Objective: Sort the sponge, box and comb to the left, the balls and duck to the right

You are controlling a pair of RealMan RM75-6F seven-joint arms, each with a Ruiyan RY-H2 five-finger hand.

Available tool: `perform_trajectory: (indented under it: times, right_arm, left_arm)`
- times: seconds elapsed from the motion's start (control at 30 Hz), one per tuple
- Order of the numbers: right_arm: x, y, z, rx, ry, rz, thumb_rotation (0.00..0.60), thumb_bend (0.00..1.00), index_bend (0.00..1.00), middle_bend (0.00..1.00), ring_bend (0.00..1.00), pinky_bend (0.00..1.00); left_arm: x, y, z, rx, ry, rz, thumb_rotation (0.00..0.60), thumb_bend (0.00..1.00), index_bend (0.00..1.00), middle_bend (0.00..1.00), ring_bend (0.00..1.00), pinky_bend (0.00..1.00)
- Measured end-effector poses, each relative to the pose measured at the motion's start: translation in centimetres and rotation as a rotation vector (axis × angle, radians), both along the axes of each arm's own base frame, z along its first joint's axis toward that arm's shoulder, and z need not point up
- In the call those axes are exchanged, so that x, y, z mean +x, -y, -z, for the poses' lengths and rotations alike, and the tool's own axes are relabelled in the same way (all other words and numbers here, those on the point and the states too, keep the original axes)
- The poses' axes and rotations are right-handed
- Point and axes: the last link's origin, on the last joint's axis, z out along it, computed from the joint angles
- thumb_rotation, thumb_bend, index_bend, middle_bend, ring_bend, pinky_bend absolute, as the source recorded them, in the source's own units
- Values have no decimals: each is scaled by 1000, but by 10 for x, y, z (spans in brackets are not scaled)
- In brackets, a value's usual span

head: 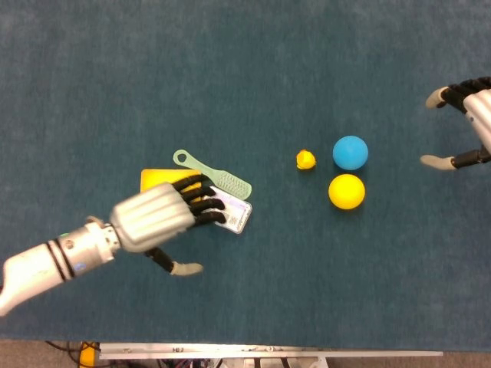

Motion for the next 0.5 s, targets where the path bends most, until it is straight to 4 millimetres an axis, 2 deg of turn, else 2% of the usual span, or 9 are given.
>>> perform_trajectory:
  times: [0.3,0.5]
  right_arm:
    - [-15,-1,-3,3,-3,32,363,0,328,376,287,259]
    - [-20,-2,-4,3,-8,44,364,0,328,376,287,259]
  left_arm:
    - [11,-9,45,-39,-103,88,305,223,226,143,90,70]
    - [14,-10,60,-45,-128,119,306,223,226,139,86,70]
